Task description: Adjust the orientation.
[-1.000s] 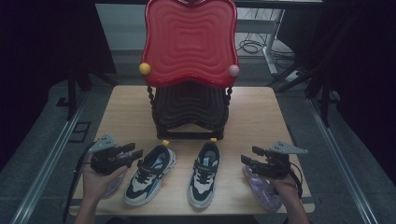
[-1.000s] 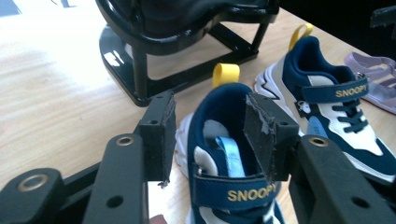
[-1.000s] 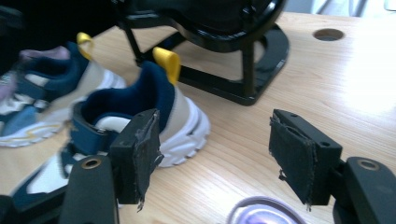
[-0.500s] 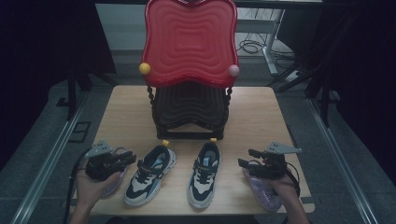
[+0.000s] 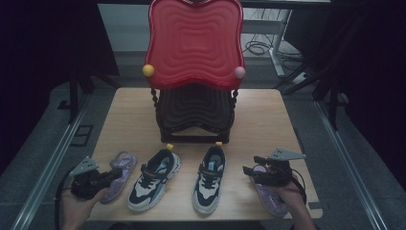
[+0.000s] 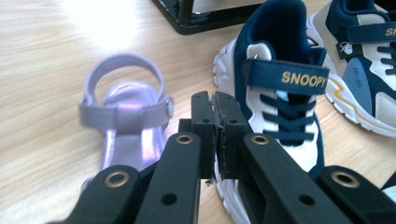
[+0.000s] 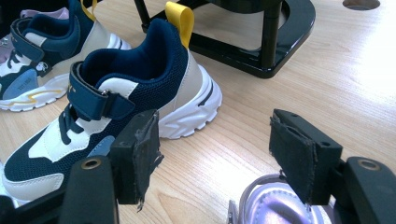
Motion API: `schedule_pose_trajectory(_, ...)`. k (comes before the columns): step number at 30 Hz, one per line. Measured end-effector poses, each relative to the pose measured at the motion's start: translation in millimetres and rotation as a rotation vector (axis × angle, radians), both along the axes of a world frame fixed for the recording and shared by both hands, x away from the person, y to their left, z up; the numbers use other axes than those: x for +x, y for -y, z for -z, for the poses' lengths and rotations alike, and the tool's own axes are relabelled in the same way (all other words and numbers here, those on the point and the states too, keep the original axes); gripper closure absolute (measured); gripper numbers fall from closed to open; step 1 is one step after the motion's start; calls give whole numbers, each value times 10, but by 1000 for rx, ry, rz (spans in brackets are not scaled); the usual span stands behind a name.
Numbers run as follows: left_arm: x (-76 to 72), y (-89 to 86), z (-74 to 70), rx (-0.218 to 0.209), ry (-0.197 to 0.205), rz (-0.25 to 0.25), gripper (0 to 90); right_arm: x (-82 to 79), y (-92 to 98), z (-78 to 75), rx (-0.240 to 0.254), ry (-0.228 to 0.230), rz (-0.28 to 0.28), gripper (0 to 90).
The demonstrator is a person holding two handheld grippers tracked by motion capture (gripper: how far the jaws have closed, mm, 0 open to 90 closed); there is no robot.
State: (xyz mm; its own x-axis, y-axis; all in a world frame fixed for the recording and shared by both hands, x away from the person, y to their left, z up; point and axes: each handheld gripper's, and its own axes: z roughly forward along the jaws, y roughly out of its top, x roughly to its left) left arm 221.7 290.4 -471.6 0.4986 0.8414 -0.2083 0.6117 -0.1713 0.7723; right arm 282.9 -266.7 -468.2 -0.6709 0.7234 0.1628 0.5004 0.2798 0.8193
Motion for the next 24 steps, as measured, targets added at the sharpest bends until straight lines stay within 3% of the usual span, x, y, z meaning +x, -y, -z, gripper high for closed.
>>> schedule_pose_trajectory(5, -116, -122, 47, 12, -28, -10, 884, -47, 8, -55, 15, 41, 16, 343)
schedule_pose_trajectory(9, -170, -182, 140, 7, -58, -23, 896, -35, 0, -40, 11, 33, 17, 340)
schedule_pose_trajectory(16, -210, -156, 249, 12, -89, -16, 895, -26, -17, -5, -1, 16, 6, 337)
schedule_pose_trajectory(24, -231, -119, 406, 11, -135, -24, 896, -40, -19, -9, 12, 44, -20, 334)
